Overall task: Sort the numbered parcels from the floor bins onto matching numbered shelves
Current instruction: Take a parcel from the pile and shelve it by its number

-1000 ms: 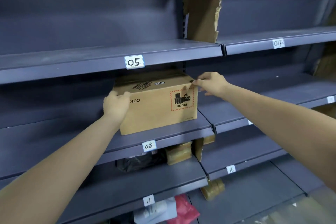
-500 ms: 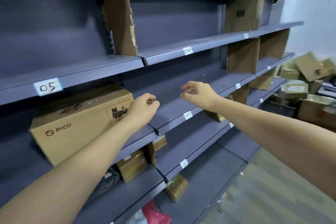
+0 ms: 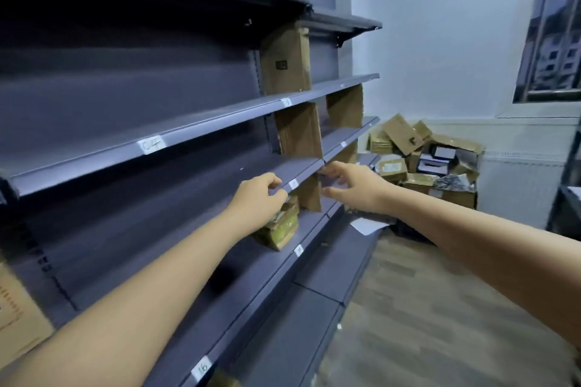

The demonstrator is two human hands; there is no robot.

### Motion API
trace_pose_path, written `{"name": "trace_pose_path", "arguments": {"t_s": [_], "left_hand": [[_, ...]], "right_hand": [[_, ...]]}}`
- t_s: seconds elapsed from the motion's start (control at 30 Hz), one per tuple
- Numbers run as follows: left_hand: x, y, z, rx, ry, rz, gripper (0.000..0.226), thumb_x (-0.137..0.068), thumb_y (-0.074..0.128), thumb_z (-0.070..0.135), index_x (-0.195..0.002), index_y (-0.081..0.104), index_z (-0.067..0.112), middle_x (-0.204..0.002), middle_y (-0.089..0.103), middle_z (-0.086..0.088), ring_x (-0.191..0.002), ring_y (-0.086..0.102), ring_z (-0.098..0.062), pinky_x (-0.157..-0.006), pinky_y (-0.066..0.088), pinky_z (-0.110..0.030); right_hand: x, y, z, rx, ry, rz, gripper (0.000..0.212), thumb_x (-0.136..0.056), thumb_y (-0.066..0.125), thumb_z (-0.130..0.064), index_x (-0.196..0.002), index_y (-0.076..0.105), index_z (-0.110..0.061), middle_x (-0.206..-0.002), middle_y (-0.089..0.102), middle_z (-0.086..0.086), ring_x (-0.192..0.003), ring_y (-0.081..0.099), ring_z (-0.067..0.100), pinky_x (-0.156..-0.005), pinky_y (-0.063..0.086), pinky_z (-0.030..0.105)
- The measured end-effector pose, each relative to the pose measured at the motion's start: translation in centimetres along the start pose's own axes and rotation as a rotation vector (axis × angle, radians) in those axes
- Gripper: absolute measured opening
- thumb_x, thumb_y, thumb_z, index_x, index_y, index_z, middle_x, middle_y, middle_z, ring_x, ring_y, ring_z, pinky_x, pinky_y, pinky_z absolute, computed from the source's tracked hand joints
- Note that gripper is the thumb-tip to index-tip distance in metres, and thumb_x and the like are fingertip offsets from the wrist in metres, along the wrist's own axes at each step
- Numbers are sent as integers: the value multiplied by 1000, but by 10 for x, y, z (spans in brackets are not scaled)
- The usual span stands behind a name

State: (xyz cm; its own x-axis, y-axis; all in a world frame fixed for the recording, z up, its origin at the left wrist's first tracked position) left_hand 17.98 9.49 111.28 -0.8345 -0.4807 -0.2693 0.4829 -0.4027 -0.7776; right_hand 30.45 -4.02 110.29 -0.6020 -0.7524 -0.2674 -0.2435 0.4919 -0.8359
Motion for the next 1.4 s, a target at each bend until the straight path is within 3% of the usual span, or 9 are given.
{"name": "trace_pose_path", "arguments": {"t_s": [0.17,0.3,0.4,0.53,0.73,0.83,1.17,1.3,1.4], "left_hand": [[-62,86,72,32,91,-60,32,-96,49,24,-125,59,19,-113,61,1,-92,56,-14,-68,43,-22],[-113,153,111,-36,146,-174,41,-95,48,32,-135,51,21,-126,59,-3,-94,61,-20,-85,51,-33],[-148,201,130,-84,171,-252,46,-96,48,35,-140,46,22,-124,61,-9,-101,61,-26,-82,48,-32],[-195,262,148,-77,210,-323,45,-96,47,37,-139,45,23,-111,63,-2,-79,63,-19,-76,56,-39],[-301,338,162,-94,302,-391,46,-96,46,37,-140,44,24,-106,64,-1,-87,67,-20,-83,53,-42],[-366,362,169,-91,343,-418,48,-96,46,39,-141,43,24,-128,59,-3,-97,66,-21,-88,52,-38],[-528,467,171,-188,429,-563,56,-97,45,38,-149,34,20,-151,41,0,-134,42,-20,-105,39,-34],[-586,516,182,-260,463,-583,55,-97,44,36,-149,34,20,-151,39,0,-137,39,-21,-112,31,-37],[-640,554,205,-290,504,-554,53,-96,45,38,-146,39,20,-147,45,-2,-131,43,-24,-105,38,-35]], "right_hand": [[2,-46,101,80,66,21,46,-92,60,-33,-134,49,-18,-131,59,0,-111,58,18,-91,46,29],[4,-74,178,184,138,-2,44,-92,59,-31,-132,50,-16,-125,60,4,-113,58,24,-90,46,32],[1,-85,234,259,202,-29,50,-92,59,-38,-136,47,-19,-135,53,6,-122,51,26,-98,43,35],[-10,-87,309,280,304,-35,51,-93,57,-38,-139,44,-20,-139,51,3,-124,50,22,-100,43,34],[-67,-105,410,361,405,-30,52,-94,55,-41,-140,41,-21,-141,49,4,-126,48,23,-101,41,36],[-110,-123,450,384,472,-5,56,-95,54,-42,-143,37,-20,-143,47,6,-127,48,25,-102,42,37],[-225,-132,579,448,558,-54,60,-95,53,-44,-147,32,-22,-148,42,4,-130,45,24,-101,43,39],[-273,-135,641,502,552,-93,64,-95,51,-46,-150,27,-25,-149,40,2,-130,44,24,-101,43,38],[-315,-144,693,548,506,-106,62,-94,51,-46,-149,29,-26,-150,38,1,-132,41,23,-103,40,37]]}}
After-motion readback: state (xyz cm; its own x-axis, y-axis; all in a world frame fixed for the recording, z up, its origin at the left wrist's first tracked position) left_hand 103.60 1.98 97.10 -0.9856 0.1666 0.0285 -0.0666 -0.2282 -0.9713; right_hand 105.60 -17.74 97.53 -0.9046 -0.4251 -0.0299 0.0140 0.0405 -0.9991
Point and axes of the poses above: each hand's wrist, its own x-axis away from the middle knuckle, its own y-axis out of the palm, z = x × y, the point moved 9 cm from there along -x, towards the middle knuckle
